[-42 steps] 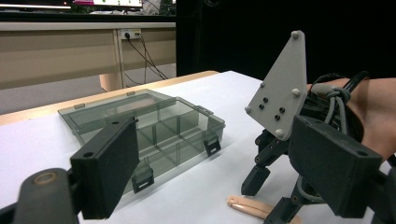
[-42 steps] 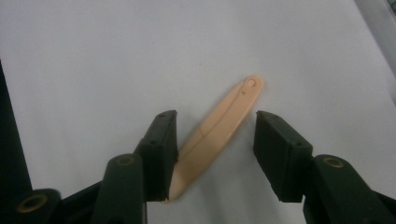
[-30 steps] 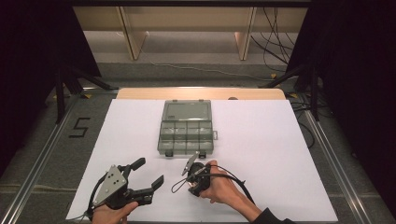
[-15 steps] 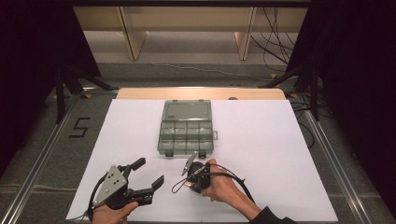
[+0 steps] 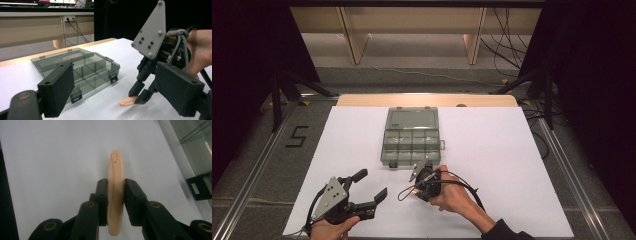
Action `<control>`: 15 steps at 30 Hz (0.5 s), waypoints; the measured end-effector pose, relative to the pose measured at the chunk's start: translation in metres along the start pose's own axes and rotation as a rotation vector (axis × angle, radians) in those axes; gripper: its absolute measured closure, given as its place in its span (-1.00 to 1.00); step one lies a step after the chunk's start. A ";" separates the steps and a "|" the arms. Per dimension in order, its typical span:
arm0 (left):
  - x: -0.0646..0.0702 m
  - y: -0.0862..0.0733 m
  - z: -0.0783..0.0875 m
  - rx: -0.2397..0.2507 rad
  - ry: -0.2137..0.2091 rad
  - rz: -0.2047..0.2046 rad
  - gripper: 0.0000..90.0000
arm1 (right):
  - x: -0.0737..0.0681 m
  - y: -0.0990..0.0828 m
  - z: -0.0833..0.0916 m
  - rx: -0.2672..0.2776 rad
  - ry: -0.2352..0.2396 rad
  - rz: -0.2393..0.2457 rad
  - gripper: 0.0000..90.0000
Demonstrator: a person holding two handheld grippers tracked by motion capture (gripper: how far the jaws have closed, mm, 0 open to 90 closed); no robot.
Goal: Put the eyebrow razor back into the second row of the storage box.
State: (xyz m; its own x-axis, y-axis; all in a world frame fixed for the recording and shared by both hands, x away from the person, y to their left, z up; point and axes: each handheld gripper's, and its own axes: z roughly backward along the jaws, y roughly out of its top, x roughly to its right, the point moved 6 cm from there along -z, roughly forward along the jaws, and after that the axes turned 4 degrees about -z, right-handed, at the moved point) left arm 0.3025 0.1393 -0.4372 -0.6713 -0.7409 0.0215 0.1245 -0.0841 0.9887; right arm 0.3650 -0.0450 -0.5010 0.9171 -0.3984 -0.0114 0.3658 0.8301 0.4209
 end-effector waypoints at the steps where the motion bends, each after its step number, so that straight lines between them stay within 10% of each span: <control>1: 0.000 0.000 0.000 0.002 0.002 0.001 -0.64 | 0.001 0.000 0.001 0.011 -0.002 -0.013 0.65; 15: 0.000 0.000 0.000 0.001 0.002 0.002 -0.64 | 0.018 0.011 0.023 0.088 -0.035 -0.014 0.65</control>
State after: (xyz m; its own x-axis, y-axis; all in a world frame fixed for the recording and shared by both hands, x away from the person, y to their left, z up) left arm 0.3027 0.1394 -0.4371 -0.6693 -0.7426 0.0233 0.1249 -0.0815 0.9888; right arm 0.3817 -0.0516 -0.4761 0.9053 -0.4246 0.0128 0.3621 0.7871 0.4994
